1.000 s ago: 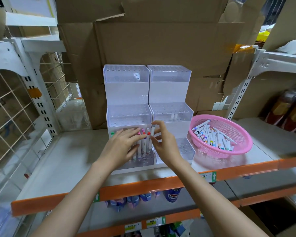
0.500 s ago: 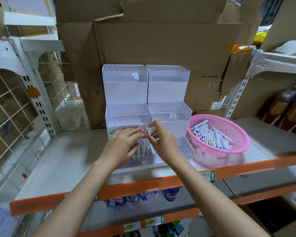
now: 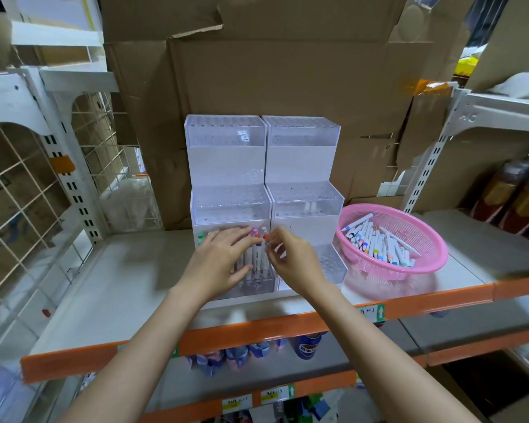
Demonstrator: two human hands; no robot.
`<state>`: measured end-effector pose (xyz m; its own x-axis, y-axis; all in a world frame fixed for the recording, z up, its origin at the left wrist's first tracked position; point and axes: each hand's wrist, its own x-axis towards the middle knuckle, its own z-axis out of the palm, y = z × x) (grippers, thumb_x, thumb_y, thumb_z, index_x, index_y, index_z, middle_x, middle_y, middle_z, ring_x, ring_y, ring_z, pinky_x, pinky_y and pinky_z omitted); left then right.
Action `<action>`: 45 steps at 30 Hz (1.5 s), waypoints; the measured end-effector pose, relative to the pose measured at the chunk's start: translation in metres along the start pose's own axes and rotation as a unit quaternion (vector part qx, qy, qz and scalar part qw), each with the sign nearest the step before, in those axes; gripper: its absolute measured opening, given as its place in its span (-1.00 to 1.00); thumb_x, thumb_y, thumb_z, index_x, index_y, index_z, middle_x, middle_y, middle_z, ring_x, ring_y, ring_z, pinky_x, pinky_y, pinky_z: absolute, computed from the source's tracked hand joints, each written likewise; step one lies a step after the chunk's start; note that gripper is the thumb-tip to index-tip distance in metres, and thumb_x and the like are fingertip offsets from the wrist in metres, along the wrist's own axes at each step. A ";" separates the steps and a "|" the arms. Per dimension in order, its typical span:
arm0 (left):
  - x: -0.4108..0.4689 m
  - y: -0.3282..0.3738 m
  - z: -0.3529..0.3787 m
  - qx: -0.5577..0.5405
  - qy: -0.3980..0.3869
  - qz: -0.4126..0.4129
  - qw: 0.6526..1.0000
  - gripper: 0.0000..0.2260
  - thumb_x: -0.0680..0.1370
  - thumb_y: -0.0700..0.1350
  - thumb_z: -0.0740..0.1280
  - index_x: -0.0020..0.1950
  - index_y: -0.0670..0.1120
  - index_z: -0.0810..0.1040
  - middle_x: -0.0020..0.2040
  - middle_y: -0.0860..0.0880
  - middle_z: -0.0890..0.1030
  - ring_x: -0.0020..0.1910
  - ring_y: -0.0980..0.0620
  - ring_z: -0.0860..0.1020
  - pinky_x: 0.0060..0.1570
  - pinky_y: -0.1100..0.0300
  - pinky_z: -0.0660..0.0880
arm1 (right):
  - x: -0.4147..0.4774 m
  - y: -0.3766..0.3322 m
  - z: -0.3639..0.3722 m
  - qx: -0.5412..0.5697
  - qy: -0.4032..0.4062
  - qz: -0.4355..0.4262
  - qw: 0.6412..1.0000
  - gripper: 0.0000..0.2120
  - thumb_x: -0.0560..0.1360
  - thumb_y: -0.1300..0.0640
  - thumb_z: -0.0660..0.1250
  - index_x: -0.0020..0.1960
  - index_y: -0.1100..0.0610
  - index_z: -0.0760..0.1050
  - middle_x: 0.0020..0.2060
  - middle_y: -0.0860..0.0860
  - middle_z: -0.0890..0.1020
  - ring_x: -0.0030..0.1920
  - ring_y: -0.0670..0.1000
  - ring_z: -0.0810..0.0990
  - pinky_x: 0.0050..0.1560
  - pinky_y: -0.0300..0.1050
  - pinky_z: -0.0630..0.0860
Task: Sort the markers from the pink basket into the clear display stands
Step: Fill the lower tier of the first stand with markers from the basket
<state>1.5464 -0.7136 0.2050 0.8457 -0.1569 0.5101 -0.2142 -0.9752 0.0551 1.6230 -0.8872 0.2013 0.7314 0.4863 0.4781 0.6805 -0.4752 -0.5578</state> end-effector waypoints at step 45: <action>0.188 0.189 0.125 -0.085 -0.172 0.003 0.981 -0.74 0.58 0.02 0.19 0.21 -0.03 0.49 0.13 -0.03 0.54 0.11 -0.04 0.48 -0.01 0.12 0.40 | -0.011 0.201 -0.178 -0.264 -0.171 0.279 0.908 -0.72 0.48 0.26 0.20 0.18 0.16 0.48 0.14 0.14 0.56 0.12 0.19 0.56 -0.11 -0.09 0.44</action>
<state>1.7261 -0.9467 0.2040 0.9528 -0.2349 0.1924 -0.2737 -0.9387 0.2096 1.7594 -1.1188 0.2044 0.9735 0.2186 -0.0666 0.2013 -0.9583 -0.2027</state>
